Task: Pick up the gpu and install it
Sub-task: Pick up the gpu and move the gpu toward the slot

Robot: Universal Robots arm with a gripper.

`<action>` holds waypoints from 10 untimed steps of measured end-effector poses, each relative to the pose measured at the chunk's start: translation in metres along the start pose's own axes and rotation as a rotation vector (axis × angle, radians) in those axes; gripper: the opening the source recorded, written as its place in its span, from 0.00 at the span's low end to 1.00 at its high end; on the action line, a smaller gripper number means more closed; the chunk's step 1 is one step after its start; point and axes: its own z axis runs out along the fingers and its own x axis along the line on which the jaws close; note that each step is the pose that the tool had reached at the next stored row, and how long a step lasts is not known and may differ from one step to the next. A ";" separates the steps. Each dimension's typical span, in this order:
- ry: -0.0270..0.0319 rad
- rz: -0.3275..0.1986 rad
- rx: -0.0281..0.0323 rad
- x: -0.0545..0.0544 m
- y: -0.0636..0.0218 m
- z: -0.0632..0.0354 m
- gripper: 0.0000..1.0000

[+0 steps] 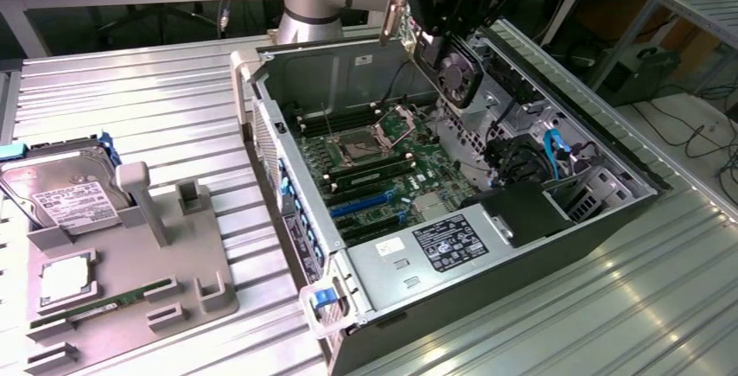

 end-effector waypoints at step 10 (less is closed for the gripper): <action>0.0000 0.000 0.0001 -0.003 -0.0001 0.0000 0.27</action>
